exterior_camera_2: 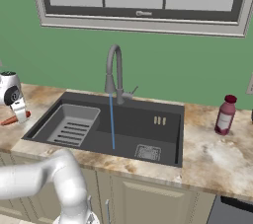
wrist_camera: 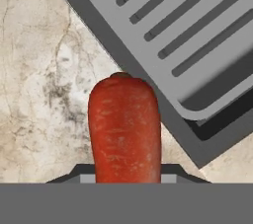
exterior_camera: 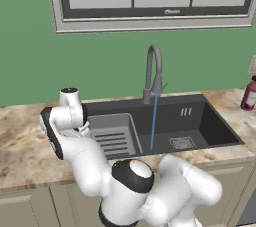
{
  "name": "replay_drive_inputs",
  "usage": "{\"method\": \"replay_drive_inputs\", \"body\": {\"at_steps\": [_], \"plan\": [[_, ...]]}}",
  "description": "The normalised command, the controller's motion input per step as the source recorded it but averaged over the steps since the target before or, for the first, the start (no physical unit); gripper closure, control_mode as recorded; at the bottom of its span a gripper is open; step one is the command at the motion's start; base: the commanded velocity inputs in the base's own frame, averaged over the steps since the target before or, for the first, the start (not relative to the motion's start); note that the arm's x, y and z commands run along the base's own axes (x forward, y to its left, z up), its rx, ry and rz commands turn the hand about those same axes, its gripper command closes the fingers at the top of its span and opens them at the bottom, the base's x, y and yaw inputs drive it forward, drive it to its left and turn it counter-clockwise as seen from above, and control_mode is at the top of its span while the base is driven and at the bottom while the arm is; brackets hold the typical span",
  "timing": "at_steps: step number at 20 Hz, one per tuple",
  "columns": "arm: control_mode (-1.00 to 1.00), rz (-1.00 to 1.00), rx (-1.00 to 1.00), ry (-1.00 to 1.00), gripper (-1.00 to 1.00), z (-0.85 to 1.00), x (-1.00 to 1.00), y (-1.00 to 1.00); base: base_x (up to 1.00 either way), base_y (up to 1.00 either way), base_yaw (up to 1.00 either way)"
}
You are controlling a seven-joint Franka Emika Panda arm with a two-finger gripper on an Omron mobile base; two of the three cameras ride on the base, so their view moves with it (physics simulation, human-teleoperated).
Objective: Turn on the sink faucet. Then move the carrot from the counter to the sink. Turn off the sink. Move the vegetable from the sink to the pot next to the stove. Finally move the pot to the rear right burner.
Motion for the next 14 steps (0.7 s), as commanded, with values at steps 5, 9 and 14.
{"method": "replay_drive_inputs", "body": {"at_steps": [5, 9, 14], "plan": [[-1.0, 0.08, 0.08, 0.0, 1.0, 0.34, -0.03, -0.76, 0.0, 0.0, 0.0], [-1.0, 0.09, 0.01, 0.0, 1.0, 0.28, -0.15, -0.71, 0.0, 0.0, 0.0], [-1.0, 0.04, 0.0, -0.06, 1.0, 0.47, -0.37, -0.57, 0.0, 0.0, 0.0]]}}
